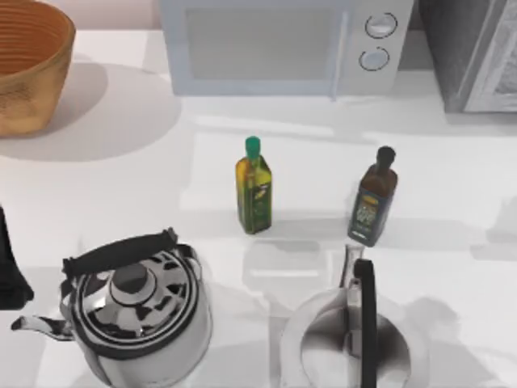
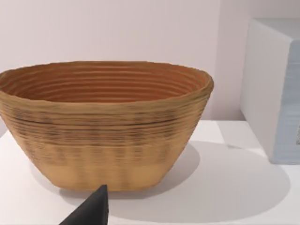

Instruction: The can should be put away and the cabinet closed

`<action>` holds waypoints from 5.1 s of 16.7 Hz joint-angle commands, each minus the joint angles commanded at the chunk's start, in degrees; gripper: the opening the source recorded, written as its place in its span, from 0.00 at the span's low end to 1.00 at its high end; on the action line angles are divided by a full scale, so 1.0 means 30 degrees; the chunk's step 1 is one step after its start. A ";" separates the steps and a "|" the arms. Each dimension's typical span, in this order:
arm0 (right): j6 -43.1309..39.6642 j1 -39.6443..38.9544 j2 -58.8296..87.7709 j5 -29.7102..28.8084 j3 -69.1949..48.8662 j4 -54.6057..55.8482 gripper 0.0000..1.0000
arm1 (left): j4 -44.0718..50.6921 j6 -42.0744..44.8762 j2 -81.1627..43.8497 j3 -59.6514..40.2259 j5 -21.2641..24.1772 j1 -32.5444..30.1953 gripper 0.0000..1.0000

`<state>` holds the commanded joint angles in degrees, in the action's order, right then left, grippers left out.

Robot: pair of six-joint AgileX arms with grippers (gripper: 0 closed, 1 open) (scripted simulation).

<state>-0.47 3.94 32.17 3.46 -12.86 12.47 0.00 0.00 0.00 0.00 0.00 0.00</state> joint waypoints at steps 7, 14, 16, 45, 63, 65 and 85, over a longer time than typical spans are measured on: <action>0.0135 -0.1104 -0.9402 -0.0968 0.3625 -0.3513 0.00 | 0.0000 0.0000 0.0000 0.0000 0.0000 0.0000 1.00; 0.0186 -0.1253 -1.0640 -0.1129 0.4240 -0.4123 0.00 | 0.0000 0.0000 0.0000 0.0000 0.0000 0.0000 1.00; 0.0187 -0.1268 -1.0456 -0.1173 0.4034 -0.4167 0.00 | 0.0000 0.0000 0.0000 0.0000 0.0000 0.0000 1.00; 0.0485 -0.4817 1.4663 -0.4924 -2.9071 -1.2186 0.00 | 0.0000 0.0000 0.0000 0.0000 0.0000 0.0000 1.00; 0.0507 -0.3339 2.7899 -0.3700 -4.6996 -1.6740 0.00 | 0.0000 0.0000 0.0000 0.0000 0.0000 0.0000 1.00; 0.0493 -0.3202 2.8864 -0.3580 -4.8222 -1.7057 0.00 | 0.0000 0.0000 0.0000 0.0000 0.0000 0.0000 1.00; 0.0487 -0.3147 2.9204 -0.3534 -4.8638 -1.7164 1.00 | 0.0000 0.0000 0.0000 0.0000 0.0000 0.0000 1.00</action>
<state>1.00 -5.50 119.78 -7.14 -158.78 -39.02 0.00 0.00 0.00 0.00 0.00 0.00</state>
